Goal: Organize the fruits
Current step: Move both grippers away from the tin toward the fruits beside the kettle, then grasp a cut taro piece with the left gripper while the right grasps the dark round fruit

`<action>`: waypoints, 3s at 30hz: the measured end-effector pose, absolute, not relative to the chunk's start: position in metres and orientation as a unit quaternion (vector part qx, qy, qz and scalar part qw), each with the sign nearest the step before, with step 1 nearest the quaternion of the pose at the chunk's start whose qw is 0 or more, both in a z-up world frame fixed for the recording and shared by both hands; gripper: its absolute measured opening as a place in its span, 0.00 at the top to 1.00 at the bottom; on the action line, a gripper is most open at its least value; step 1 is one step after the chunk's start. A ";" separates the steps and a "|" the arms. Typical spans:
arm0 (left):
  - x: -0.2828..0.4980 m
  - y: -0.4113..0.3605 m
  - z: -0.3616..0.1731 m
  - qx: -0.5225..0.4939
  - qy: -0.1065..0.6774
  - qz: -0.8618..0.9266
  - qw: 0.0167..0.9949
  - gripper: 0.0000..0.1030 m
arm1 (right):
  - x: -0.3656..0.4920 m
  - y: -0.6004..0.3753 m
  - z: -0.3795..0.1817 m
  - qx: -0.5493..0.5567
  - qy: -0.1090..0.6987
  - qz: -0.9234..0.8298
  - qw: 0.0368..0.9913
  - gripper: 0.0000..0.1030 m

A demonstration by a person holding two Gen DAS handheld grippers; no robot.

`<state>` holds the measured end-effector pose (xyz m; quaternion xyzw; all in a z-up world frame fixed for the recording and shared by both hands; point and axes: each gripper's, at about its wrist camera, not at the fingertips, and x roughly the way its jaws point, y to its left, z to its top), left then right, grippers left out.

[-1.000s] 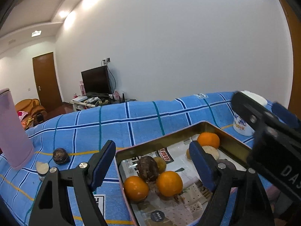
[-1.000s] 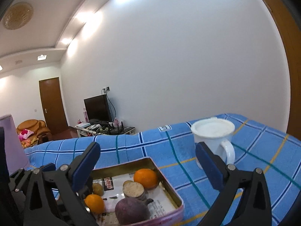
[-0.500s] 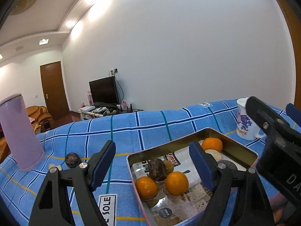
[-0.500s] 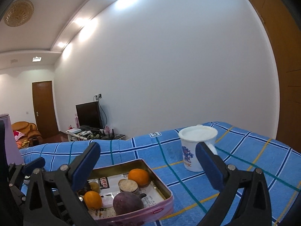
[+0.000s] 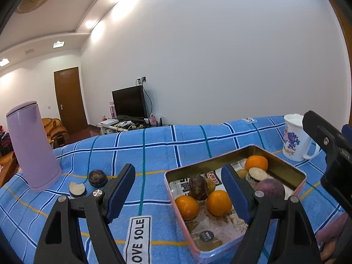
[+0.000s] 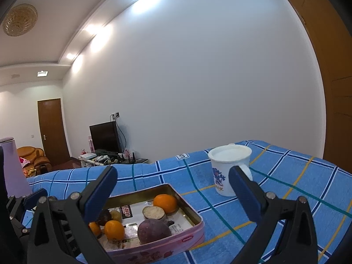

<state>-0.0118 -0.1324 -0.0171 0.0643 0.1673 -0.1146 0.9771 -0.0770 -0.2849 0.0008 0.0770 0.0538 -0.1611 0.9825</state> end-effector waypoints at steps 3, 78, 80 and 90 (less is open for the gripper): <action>-0.008 -0.130 -0.021 0.073 0.190 -0.120 0.972 0.21 | -0.072 -0.287 -0.002 0.093 0.076 -0.157 0.980 0.00; 0.157 0.059 -0.077 -0.020 0.406 -0.065 0.911 0.33 | 0.055 -0.119 -0.020 0.109 0.162 -0.060 0.979 0.00; 0.158 0.064 -0.076 -0.037 0.403 -0.076 0.911 0.38 | 0.055 -0.118 -0.020 0.105 0.164 -0.059 0.979 0.00; 0.148 0.084 -0.069 -0.035 0.388 -0.070 0.918 0.61 | 0.059 -0.096 -0.019 0.057 0.177 -0.048 0.981 0.00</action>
